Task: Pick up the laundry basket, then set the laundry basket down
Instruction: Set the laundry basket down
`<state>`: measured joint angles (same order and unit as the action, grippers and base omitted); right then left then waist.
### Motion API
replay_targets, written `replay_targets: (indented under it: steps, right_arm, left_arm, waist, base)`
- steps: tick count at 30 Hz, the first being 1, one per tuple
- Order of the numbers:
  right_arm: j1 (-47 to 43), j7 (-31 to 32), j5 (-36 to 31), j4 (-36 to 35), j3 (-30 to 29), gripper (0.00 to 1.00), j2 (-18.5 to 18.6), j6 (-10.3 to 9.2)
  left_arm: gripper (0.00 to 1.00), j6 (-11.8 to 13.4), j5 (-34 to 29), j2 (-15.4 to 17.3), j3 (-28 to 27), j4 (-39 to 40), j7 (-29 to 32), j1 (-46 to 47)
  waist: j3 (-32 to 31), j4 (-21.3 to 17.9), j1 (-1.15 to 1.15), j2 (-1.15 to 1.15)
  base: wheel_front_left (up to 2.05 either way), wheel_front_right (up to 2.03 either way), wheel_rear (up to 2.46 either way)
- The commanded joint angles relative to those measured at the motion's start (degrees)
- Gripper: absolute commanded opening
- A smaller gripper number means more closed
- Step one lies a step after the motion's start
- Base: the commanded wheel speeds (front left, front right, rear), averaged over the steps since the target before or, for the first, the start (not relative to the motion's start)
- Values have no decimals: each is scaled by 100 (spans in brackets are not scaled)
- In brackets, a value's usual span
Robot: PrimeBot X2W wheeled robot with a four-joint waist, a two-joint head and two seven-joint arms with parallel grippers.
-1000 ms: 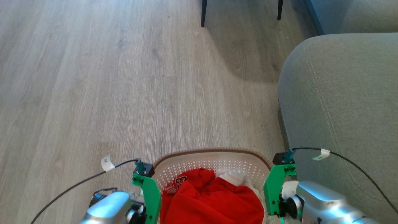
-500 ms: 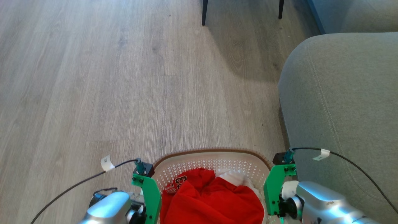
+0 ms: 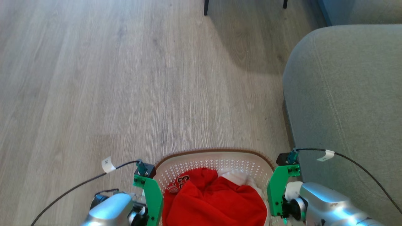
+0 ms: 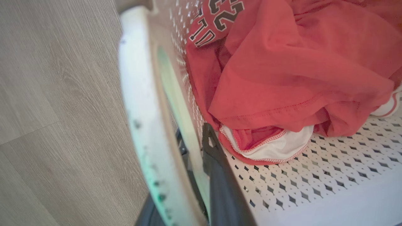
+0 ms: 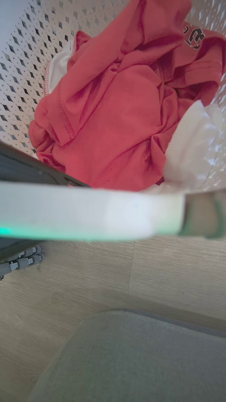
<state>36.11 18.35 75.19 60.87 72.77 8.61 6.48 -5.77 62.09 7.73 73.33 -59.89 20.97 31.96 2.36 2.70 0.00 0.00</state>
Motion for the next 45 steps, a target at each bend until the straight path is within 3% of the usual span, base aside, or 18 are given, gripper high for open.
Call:
replay_targets:
  steps: [1,8,15,21,34,45]
  right_arm:
    - [261,-140,-87,-306,55,0,-154,101]
    - [364,-432,-191,-361,56,0,-63,101]
    - [654,-1131,-355,-272,54,0,50,101]
    - [930,-1682,-435,-235,45,0,122,101]
    - [1527,-2494,-424,26,-68,0,144,101]
    - [1942,-2772,-352,230,-152,0,51,101]
  left_arm:
    - [0,-171,-129,-142,3,168,-67,322]
    - [0,-171,-242,-286,-20,-144,-571,546]
    - [0,-164,-365,-426,-19,-393,-923,870]
    - [0,17,-470,-478,-36,-498,-1427,1190]
    - [0,346,-460,-484,-54,-53,-1723,1764]
    - [0,522,-479,-485,-60,-62,-2084,2271]
  waist:
    - [85,-2,0,0]
    - [471,1,0,0]
    - [1130,39,0,0]
    - [1885,53,0,0]
    - [3397,6,0,0]
    - [4153,40,0,0]
  base:
    - [0,0,0]
    - [0,0,0]
    - [0,0,0]
    - [0,0,0]
    - [0,0,0]
    - [0,0,0]
